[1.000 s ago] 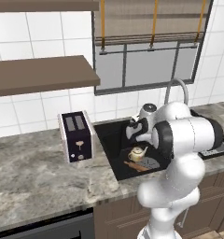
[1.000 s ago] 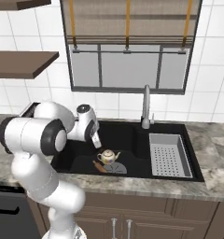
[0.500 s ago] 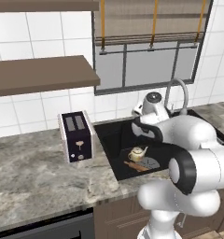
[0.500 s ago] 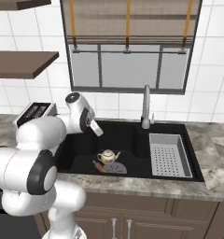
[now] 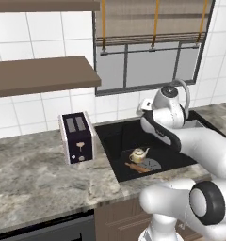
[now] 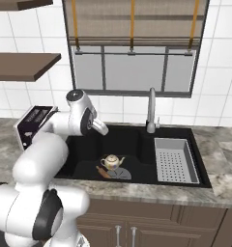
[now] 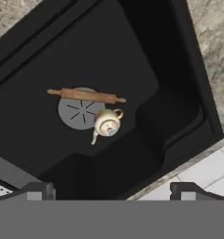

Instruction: Pick the teapot and teapot and place them in the sink. Then turn on the water.

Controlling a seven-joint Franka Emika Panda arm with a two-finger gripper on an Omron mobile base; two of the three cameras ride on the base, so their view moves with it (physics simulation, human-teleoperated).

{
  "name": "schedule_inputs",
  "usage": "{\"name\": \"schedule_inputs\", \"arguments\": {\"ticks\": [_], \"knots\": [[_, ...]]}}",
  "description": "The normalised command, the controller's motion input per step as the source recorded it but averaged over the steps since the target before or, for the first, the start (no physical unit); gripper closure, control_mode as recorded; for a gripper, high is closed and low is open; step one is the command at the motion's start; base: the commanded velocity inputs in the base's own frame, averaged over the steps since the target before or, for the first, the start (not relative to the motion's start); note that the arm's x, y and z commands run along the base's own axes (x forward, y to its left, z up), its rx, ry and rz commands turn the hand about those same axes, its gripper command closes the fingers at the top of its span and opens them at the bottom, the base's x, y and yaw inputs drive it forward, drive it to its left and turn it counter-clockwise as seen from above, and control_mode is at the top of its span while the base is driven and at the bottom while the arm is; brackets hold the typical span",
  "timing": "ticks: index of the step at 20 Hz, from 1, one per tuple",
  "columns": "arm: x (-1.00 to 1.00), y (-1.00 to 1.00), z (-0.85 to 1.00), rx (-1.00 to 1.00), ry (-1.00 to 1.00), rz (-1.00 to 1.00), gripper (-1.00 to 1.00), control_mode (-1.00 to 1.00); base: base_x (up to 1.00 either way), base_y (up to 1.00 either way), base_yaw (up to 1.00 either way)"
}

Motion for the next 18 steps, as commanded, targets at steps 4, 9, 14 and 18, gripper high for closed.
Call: {"name": "schedule_inputs", "arguments": {"ticks": [4, 9, 14, 18], "knots": [[-0.21, 0.01, 0.0, -0.01, 0.03, 0.16, -1.0, -1.0, 0.0, 0.0, 0.0], [-0.08, 0.0, -0.36, -0.06, 0.0, 0.19, -1.0, -1.0, 0.0, 0.0, 0.0], [-0.21, 0.07, -0.1, -0.04, 0.01, 0.08, -1.0, -1.0, 0.0, 0.0, 0.0], [-0.05, 0.03, -0.04, 0.0, 0.0, 0.0, -1.0, 1.0, -0.31, 0.04, 0.0]]}}
